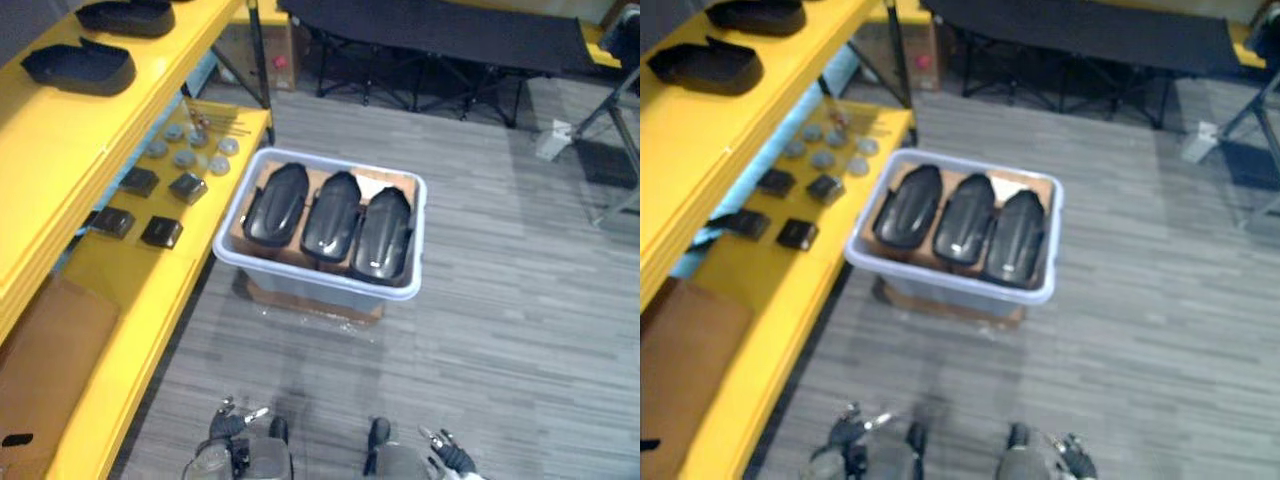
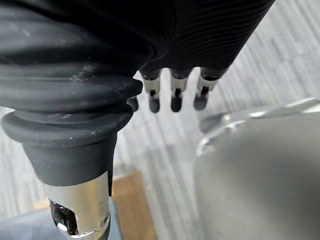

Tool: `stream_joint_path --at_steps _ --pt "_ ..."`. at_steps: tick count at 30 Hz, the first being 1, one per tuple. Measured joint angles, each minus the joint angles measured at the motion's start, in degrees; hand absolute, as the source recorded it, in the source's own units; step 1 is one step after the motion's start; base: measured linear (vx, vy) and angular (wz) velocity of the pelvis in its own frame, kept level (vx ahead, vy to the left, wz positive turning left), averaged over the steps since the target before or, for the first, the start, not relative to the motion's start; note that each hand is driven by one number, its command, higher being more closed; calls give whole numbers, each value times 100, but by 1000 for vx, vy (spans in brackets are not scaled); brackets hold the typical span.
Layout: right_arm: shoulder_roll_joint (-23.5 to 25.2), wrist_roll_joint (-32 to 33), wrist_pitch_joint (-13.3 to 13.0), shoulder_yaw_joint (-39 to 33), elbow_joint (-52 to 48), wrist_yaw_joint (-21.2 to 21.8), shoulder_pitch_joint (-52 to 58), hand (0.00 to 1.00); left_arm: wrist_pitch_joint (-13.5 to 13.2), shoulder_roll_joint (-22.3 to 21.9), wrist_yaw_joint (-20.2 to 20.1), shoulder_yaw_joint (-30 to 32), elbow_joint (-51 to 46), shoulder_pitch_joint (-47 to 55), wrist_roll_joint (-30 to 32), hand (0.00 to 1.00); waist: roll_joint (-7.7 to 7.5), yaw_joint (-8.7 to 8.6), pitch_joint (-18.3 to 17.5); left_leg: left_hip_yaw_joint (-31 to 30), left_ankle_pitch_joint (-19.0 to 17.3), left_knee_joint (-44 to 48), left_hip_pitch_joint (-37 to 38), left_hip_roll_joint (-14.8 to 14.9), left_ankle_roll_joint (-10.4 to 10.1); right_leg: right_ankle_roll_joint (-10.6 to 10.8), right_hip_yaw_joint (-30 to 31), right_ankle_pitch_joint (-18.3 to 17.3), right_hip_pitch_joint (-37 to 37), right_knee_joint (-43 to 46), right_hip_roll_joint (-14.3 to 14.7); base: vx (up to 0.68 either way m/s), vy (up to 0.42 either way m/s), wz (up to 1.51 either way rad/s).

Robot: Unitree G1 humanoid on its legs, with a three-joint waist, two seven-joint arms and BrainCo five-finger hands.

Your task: Walk over and take plastic housings, then place them on the shelf

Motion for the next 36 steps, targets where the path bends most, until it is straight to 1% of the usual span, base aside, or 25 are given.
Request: stream_joint_path --at_steps 1,2,5,8,9,12,14,15,17,19,20,22,23,24,26,27,28,29,30,31,32,33,34,35,36 --pt "3 25 12 16 -7 0 -4 0 7 -3 -3 20 9 1 -69 0 -13 9 1 -26 25 -37 5 -13 9 1 -20 1 8 -18 -8 28 14 27" --pt "5 24 115 42 -59 7 -9 0 -2 -11 -17 134 74 0 -105 0 -26 3 -5 -118 85 -123 2 -38 16 5 -103 3 34 -58 -22 22 1 25" --pt "19 20 166 42 -56 31 -92 0 -45 -19 -96 219 109 13 -103 0 -44 20 -3 -135 171 -287 53 -38 3 -1 -137 4 65 -103 -5 10 -6 11" --pt "94 421 180 44 -60 14 -107 0 -139 -18 -174 275 193 18 -14 0 -47 12 -3 -101 185 -437 319 -7 -10 -54 -112 -29 249 -135 36 7 -11 -4" --pt "116 428 206 41 -66 11 -100 0 -152 -16 -192 325 210 19 55 0 -60 -7 -11 -93 236 -562 375 4 -6 -106 -110 -78 276 -152 48 7 -22 -5" --pt "154 429 212 -34 -67 18 -35 0 -179 -5 -193 327 204 9 215 0 -94 -50 -38 -95 364 -856 540 26 -23 -94 -109 -142 282 -154 77 11 -8 1" --pt "160 488 210 -99 -65 26 44 0 -186 -4 -188 327 216 12 249 0 -96 -78 -44 -94 362 -904 628 30 -23 -69 -92 -220 344 -127 83 50 -15 4" --pt "171 550 211 -125 -48 29 101 0 -174 -5 -175 327 218 29 224 0 -90 -134 -44 -101 268 -813 627 31 -18 -86 -61 -321 388 -54 85 68 0 6" --pt "197 674 210 -194 20 29 183 0 -121 -9 -139 384 201 49 173 0 -69 -164 -35 -77 -187 -97 526 43 -30 -142 210 -607 398 292 104 98 8 -5" --pt "189 783 211 -232 66 17 201 0 -114 -10 -135 445 193 102 178 0 -29 -163 -35 76 -507 559 404 100 -43 -154 316 -806 400 617 101 66 2 -22" --pt "196 904 211 -237 72 19 213 0 -95 -16 -140 555 180 116 175 0 1 -159 -22 214 -638 1115 278 171 -80 -162 408 -948 404 820 93 66 -32 -32" --pt "212 1009 217 -245 53 18 223 0 -37 -99 -148 818 124 157 96 0 4 -158 -19 336 -673 2206 -89 294 -64 -166 525 -1120 401 1082 96 67 -73 -34" --pt "171 1042 216 -307 -91 9 311 0 18 -199 -165 1071 42 334 -68 0 168 -155 -15 424 -666 3229 -426 563 -54 -178 591 -1302 424 1301 242 74 -91 -44" --pt "144 1041 216 -371 -154 -2 364 0 33 -258 -175 1115 34 481 -102 0 281 -155 -4 413 -630 3670 -524 692 0 -208 663 -1453 425 1474 324 75 -87 -47" --pt "119 1024 227 -498 -157 -34 508 0 77 -333 -239 1112 126 757 -99 0 390 -176 -6 389 -399 4191 -621 832 146 -289 736 -1714 514 1737 371 108 -55 -23" --pt "174 1011 226 -595 -159 -89 598 0 64 -353 -268 1145 130 891 -97 0 363 -173 -21 417 -380 4325 -699 848 90 -323 764 -1759 593 1748 350 142 -69 -7" --pt "168 996 227 -628 -158 -126 621 0 53 -396 -286 1176 119 941 -94 0 391 -150 -32 446 -542 4185 -691 838 50 -341 775 -1770 612 1742 335 133 -62 -6" --pt "123 966 226 -733 -158 -131 610 0 29 -463 -299 1253 103 1013 -98 0 416 -180 -26 557 -755 3711 -703 789 -48 -346 783 -1773 588 1740 274 119 -27 -9" --pt "114 896 218 -870 -164 -130 541 0 30 -465 -310 1249 101 1049 -100 0 416 -190 -27 557 -781 3063 -679 682 -115 -346 797 -1772 586 1720 218 118 11 -10" --pt "106 790 202 -951 -199 -122 499 0 31 -469 -323 1245 97 1056 -100 0 420 -187 -29 547 -682 2436 -601 642 -219 -343 798 -1772 587 1722 176 96 47 -9" --pt "108 740 200 -974 -227 -121 486 0 31 -471 -336 1245 97 1059 -98 0 429 -184 -35 554 -552 2178 -564 646 -229 -328 798 -1780 573 1719 174 80 106 -14" --pt "104 658 188 -972 -349 -115 488 0 32 -480 -385 1246 95 1063 -78 0 462 -179 -56 572 -174 1784 -521 662 -196 -243 800 -1821 567 1726 188 65 123 -14" --pt "110 628 171 -971 -385 -118 479 0 33 -464 -417 1253 97 1059 -59 0 445 -175 -69 588 -238 1667 -484 632 -255 -186 811 -1840 557 1740 161 87 178 7" --pt "136 618 152 -966 -435 -119 477 0 25 -421 -474 1241 75 1036 -20 0 334 -206 -211 557 -187 1340 -481 453 -233 -77 774 -1781 458 1716 9 120 191 23" --pt "177 615 150 -964 -469 -124 481 0 6 -382 -479 1232 47 1004 -16 0 281 -237 -270 565 -120 1197 -493 361 -198 -12 725 -1741 413 1684 -80 123 216 38"
